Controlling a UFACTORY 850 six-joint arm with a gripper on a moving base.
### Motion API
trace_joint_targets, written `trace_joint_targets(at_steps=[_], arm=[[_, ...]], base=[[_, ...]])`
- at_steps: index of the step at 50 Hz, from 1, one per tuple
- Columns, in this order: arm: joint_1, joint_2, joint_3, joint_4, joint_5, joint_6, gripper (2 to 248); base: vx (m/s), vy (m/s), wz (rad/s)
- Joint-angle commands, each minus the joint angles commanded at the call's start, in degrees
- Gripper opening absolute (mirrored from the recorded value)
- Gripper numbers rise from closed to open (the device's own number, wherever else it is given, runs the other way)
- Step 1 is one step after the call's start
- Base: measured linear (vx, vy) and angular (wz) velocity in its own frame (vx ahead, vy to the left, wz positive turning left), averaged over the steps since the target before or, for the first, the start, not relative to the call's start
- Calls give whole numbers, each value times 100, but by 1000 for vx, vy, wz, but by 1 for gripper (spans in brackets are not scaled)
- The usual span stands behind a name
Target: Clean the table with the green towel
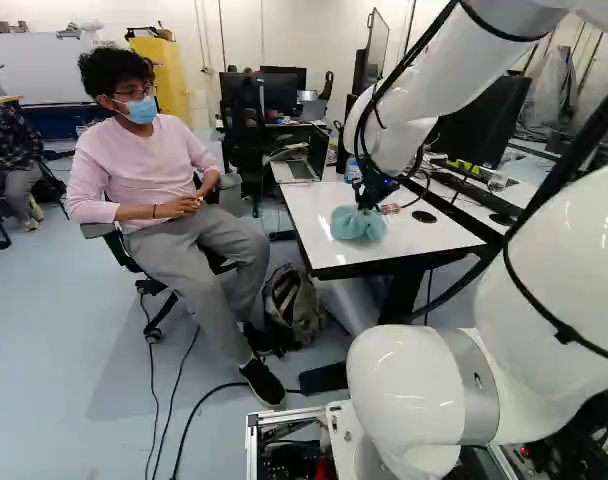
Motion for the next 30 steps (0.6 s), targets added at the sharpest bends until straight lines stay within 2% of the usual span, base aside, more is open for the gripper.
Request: trace_joint_targets(at_steps=[13, 30], arm=[[65, 437, 175, -46, -169, 0, 24], [65, 437, 175, -46, -257, 0, 24]], base=[[0, 0, 0], [0, 0, 0]])
